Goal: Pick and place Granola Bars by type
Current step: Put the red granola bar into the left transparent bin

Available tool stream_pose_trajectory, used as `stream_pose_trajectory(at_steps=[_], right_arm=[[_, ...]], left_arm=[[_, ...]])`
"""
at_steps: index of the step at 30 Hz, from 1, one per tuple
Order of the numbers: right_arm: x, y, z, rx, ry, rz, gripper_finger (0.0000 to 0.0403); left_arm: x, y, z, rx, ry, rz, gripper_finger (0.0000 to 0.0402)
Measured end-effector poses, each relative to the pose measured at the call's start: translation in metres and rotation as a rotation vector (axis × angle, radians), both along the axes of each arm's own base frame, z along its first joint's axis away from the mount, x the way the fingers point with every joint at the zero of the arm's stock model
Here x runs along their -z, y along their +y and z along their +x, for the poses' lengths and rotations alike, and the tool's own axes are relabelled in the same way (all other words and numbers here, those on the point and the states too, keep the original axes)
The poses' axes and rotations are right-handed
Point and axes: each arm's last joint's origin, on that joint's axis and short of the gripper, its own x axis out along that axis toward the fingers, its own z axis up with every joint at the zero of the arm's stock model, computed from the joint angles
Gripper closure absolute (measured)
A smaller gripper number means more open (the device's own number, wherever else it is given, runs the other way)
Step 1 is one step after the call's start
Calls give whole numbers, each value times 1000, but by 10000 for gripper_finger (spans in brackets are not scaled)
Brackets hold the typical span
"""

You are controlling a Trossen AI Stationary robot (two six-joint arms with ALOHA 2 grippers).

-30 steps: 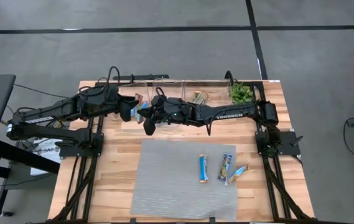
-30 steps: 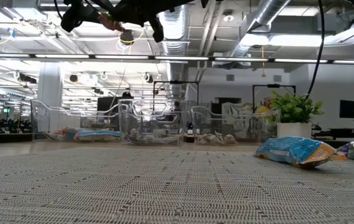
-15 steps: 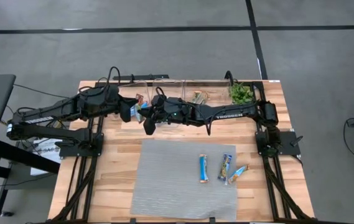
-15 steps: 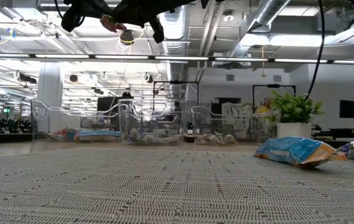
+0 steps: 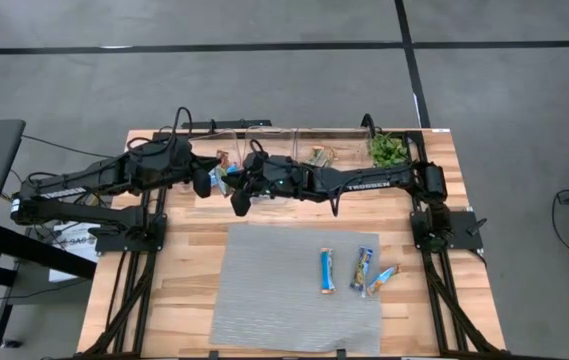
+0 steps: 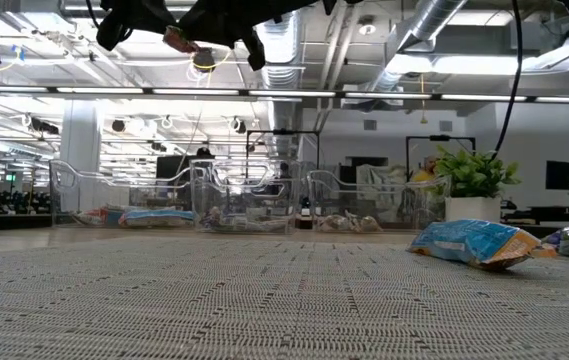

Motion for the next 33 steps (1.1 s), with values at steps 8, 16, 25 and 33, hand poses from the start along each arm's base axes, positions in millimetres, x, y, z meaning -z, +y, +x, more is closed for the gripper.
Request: stream_pose_trajectory(at_steps=[8,16,25,33], right_arm=[[4,-9,-1,22,38,37,262],[16,-16,-5,60,148,109,185],[21,-14,-7,53,203,115,176],[21,-14,-7,39,206,120,188]], left_arm=[[3,2,-3,-63,69,61,401],[9,6,-11,-213,260,235,401],[7,11,-19,-403,528,517,401],[20,22,-20,-391,585,487,401]])
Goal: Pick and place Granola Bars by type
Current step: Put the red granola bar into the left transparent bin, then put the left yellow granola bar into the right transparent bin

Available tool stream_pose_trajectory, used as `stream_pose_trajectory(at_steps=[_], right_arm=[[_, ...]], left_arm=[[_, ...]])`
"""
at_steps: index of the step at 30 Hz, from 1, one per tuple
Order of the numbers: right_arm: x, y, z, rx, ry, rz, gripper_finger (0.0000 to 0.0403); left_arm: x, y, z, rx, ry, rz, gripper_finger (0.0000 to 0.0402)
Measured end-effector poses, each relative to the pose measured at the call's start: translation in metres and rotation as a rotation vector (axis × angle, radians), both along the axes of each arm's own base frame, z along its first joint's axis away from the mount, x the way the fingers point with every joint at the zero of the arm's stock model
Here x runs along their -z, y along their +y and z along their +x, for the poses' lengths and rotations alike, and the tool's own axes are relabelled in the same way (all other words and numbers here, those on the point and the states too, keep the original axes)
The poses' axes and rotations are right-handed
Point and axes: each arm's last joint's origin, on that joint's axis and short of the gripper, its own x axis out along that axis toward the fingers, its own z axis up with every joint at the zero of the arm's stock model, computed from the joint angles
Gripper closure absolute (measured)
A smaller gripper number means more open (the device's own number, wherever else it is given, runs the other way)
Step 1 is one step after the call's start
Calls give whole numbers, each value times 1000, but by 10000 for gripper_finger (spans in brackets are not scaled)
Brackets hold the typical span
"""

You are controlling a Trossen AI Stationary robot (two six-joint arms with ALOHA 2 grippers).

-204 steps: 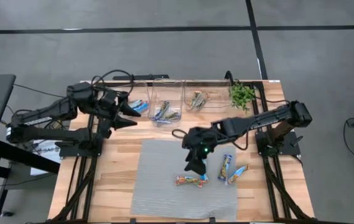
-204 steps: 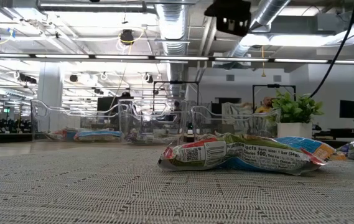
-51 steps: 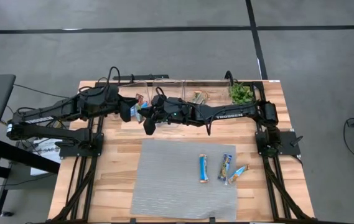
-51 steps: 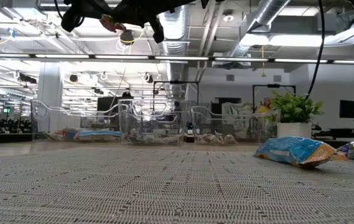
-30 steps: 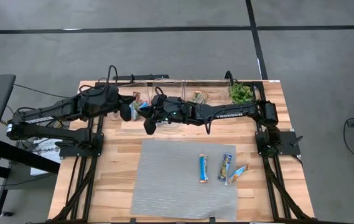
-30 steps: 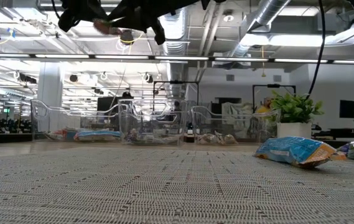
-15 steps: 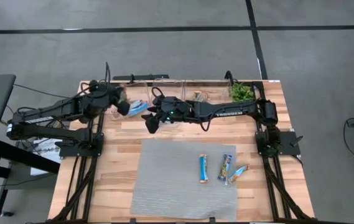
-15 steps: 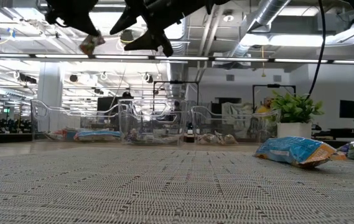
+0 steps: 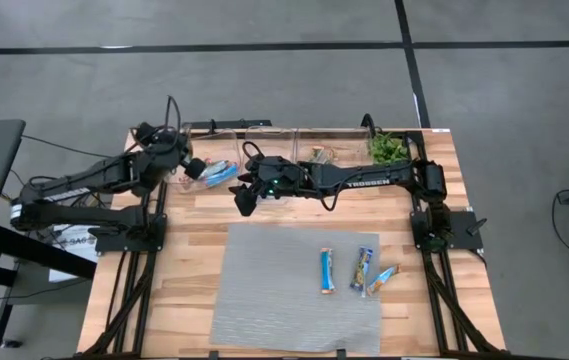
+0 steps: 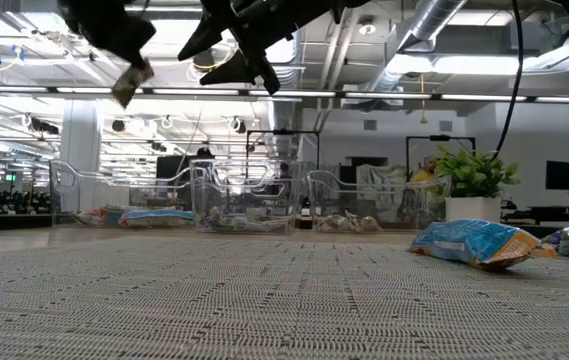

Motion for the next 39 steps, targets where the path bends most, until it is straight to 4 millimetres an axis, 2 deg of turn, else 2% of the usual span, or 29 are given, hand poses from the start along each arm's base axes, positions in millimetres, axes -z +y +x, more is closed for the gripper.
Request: stream_pose_trajectory(at_steps=[8,22,33,39], right_arm=[[1,1,-1,-27,15,16,194],[5,8,-2,-49,48,48,195],[5,8,-2,-50,55,49,195],[6,8,-2,-49,63,49,195]], left_arm=[[41,28,-1,-9,41,-147,401],[80,72,7,-19,260,-297,392],[103,83,20,32,340,-407,362],[104,83,21,39,344,-416,320]])
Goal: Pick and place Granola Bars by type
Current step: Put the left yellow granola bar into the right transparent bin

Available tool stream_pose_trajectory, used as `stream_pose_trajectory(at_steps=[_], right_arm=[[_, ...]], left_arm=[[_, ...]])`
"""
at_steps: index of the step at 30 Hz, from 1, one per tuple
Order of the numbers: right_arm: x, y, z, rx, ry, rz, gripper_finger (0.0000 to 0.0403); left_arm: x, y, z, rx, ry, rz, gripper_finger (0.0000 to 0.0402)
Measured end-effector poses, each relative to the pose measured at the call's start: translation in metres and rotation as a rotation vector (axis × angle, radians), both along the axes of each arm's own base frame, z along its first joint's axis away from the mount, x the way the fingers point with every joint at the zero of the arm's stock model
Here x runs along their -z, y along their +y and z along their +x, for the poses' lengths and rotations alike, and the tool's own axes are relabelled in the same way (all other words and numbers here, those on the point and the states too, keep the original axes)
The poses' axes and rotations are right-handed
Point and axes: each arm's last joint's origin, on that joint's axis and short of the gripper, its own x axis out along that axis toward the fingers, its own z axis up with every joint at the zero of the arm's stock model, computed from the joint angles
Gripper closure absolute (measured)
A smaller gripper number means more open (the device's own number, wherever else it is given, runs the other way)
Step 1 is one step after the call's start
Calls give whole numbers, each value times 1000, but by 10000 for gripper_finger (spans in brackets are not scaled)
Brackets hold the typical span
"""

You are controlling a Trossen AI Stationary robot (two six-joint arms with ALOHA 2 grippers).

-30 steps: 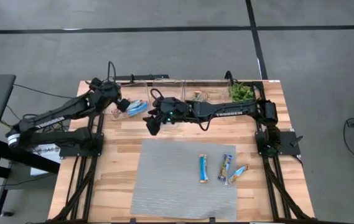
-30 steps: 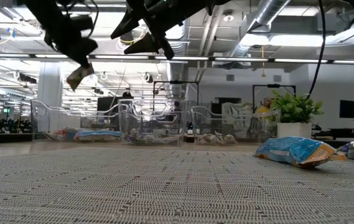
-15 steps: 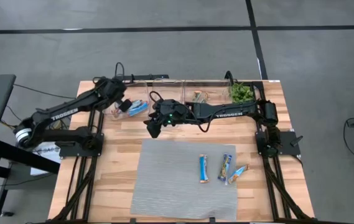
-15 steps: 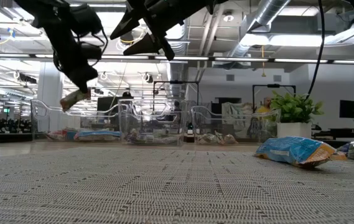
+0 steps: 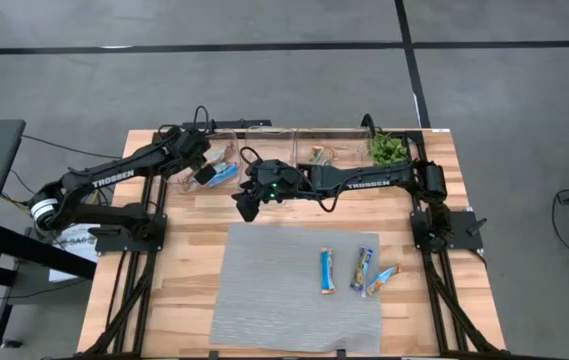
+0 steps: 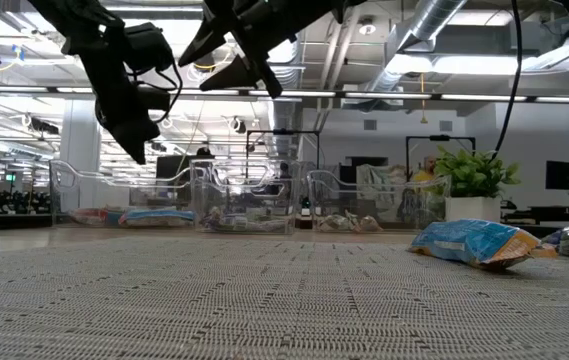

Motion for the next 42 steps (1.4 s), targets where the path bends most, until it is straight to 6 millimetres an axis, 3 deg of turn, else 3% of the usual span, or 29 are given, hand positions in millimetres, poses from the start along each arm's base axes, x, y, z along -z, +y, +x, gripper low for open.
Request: stream_pose_trajectory(at_steps=[7,13,22,29,35,42], right_arm=[[1,0,-1,0,11,0,195],[1,0,-1,0,13,0,195],[3,-1,-2,2,39,0,195],[3,0,-2,-3,42,-6,195],[5,0,-3,-4,64,-6,195],[8,1,-5,-43,96,-14,195]], left_arm=[[-1,0,0,-5,-14,-2,263],[-17,-11,-6,75,-177,-43,245],[-79,-56,-48,249,-694,63,243],[-102,-91,-81,386,-929,135,243],[-103,-109,-102,428,-1055,164,244],[-63,-115,-107,421,-1220,116,244]])
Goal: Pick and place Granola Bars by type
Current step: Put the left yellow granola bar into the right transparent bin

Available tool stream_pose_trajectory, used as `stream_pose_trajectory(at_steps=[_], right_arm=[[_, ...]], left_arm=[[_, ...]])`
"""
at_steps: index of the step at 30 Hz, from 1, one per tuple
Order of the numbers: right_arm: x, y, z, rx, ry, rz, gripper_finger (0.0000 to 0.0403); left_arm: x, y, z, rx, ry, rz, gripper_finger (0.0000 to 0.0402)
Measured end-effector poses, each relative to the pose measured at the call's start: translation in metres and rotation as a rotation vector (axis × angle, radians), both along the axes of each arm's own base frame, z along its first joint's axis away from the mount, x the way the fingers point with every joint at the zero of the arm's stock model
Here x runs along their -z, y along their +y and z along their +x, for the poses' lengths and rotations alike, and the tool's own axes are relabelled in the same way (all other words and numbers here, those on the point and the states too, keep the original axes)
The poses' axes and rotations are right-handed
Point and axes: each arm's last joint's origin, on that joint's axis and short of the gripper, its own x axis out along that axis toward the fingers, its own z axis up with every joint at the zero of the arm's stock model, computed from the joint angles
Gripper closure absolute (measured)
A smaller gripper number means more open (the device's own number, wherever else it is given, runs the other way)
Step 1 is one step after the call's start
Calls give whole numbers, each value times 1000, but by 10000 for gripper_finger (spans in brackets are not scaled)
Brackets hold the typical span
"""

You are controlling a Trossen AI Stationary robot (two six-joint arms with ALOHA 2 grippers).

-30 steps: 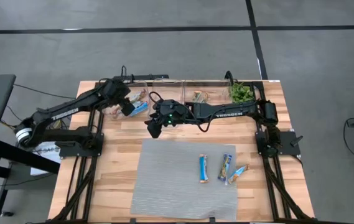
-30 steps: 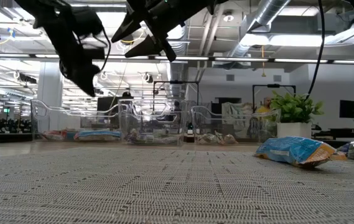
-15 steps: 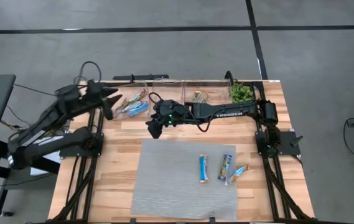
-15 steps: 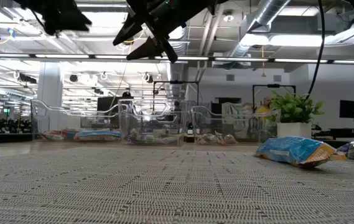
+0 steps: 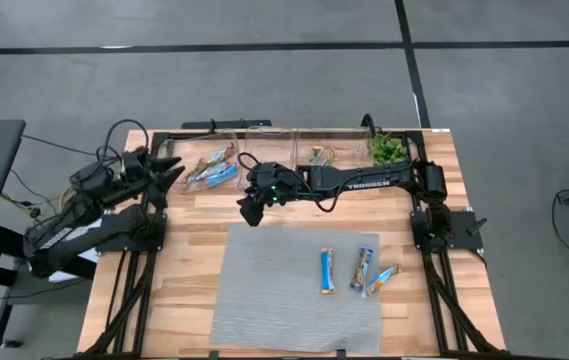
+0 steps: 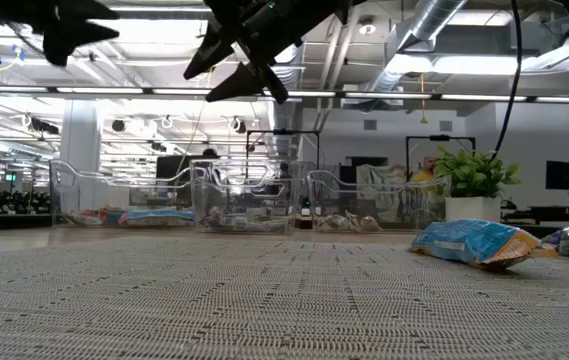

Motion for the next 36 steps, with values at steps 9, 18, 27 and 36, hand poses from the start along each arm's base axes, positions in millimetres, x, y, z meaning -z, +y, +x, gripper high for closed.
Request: stream_pose_trajectory(at_steps=[9,18,27,36], right_arm=[[6,3,-5,-13,82,6,195],[12,5,-9,-53,152,40,195],[15,8,-12,-142,197,87,195],[16,17,-14,-192,218,90,195]], left_arm=[[45,4,13,49,-56,-54,244],[86,7,35,111,-146,-71,244],[99,3,40,106,-100,-92,244],[105,-3,42,118,-31,-98,244]])
